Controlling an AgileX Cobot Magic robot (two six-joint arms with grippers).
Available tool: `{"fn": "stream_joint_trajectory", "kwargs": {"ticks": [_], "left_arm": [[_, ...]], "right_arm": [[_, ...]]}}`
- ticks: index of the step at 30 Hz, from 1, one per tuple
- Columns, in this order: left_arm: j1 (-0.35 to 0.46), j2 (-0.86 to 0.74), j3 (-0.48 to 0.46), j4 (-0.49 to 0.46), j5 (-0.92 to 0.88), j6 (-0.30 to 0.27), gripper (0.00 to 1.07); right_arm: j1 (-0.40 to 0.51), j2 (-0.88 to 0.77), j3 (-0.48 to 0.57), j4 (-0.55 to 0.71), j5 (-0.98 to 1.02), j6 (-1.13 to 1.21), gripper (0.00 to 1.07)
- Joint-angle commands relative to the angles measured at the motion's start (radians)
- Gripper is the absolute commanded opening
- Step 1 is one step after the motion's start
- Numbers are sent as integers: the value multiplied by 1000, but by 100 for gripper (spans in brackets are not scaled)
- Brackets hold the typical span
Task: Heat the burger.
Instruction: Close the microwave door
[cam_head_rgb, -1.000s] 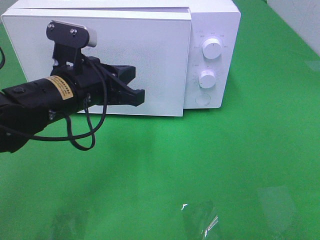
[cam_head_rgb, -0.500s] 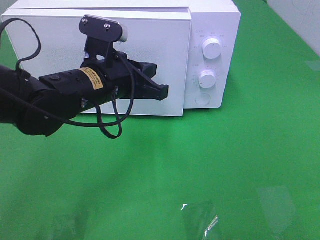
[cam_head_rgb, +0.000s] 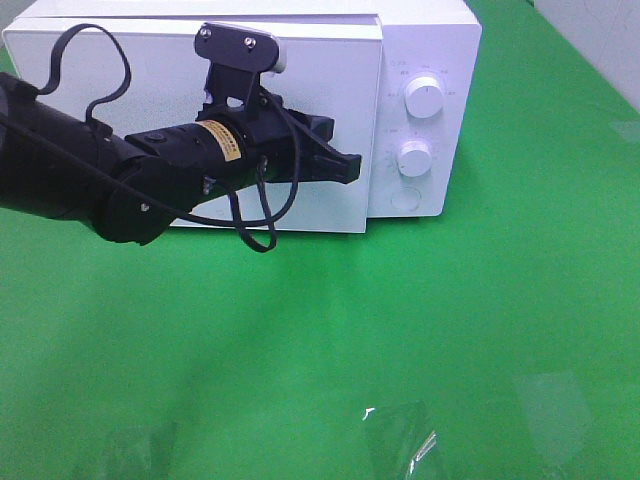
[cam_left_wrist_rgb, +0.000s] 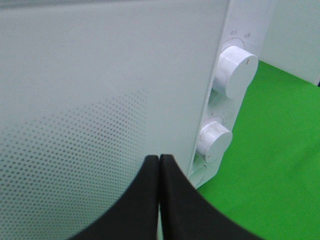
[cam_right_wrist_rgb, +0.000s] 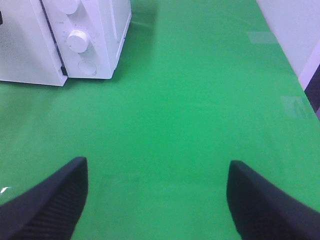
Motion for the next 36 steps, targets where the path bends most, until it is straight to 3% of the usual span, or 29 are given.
{"fn": "stream_joint_trajectory", "kwargs": {"ticks": [1,15,36], "left_arm": [[-6,10,-26,-9,19,-7,0],[-6,95,-177,-9,88,-4,0],[29,161,-295,-30,115,0,0]], "right_arm": [[-4,-27,0,5,-9,0,73],[-4,-27,0,5,-9,2,73],[-4,-27,0,5,-9,3,73]]}}
